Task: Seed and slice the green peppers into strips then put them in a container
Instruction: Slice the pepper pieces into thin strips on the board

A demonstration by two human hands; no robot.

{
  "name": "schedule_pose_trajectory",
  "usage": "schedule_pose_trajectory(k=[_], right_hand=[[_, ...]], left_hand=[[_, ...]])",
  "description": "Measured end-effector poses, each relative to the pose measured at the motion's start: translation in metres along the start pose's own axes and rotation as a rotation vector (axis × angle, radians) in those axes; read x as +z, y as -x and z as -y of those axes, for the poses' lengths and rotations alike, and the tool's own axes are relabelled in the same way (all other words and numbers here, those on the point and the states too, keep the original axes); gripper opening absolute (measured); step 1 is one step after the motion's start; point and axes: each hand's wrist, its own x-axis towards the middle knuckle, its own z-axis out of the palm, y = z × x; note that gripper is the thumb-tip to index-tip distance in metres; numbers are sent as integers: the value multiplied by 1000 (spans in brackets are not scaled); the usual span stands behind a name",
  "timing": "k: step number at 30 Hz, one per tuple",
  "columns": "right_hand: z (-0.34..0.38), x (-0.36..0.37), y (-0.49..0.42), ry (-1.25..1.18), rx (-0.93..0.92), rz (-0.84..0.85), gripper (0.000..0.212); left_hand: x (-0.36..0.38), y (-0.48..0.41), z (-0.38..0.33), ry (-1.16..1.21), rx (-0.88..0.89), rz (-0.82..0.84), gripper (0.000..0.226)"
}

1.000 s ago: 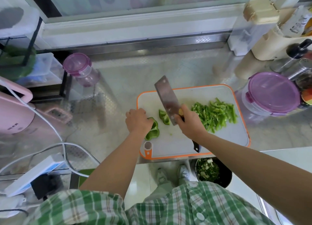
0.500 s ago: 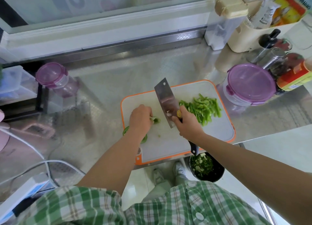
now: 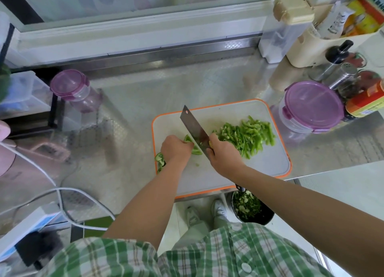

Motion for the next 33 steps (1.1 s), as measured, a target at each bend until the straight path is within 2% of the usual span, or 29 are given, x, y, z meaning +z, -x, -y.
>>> schedule_pose_trajectory(k=[9,24,29,33], right_hand=[[9,6,-2,152,-14,60,10],[14,23,-20,276,3,80,21],[12,20,-25,155,35,61,13],[-2,8,-24,39,117,-19,16]], left_hand=[[-4,-1,-6,25,-20,52,29],[-4,-5,-1,-1,18,86,25],[-9,-3,2,16,15,101,24],[-11,0,5,46,2,109,21]])
